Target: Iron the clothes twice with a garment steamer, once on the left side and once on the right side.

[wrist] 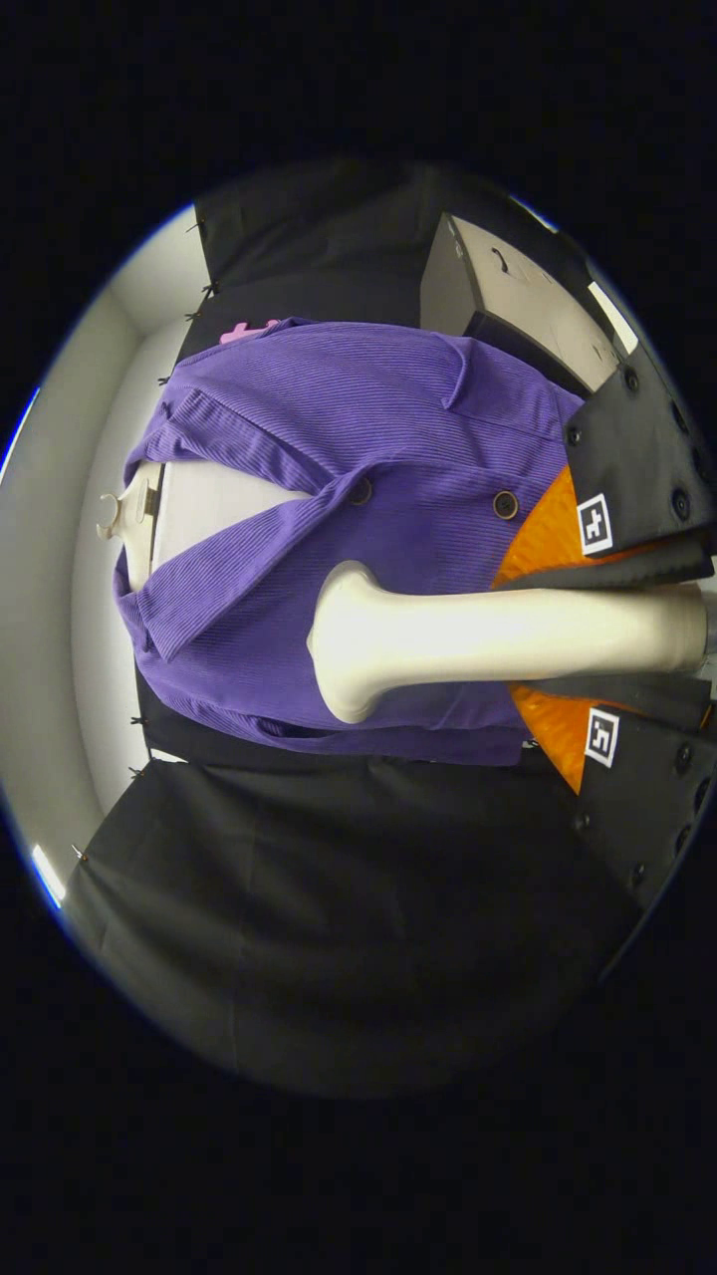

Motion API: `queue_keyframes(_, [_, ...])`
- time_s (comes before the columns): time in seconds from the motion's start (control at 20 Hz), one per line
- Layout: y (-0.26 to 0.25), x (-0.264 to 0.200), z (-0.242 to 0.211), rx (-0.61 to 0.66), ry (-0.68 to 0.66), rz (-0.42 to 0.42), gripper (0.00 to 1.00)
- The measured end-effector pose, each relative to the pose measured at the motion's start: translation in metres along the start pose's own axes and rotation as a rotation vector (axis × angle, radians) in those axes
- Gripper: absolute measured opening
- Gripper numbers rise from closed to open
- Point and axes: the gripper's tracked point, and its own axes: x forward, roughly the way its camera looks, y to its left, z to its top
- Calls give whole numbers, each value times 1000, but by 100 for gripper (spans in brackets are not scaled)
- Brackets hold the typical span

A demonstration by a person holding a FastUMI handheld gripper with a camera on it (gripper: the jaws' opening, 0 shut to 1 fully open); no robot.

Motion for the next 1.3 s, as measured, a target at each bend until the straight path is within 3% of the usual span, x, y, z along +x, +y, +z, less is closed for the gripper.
queue_keyframes(1.3, [16, -39, -145, 25, 249, 21, 43])
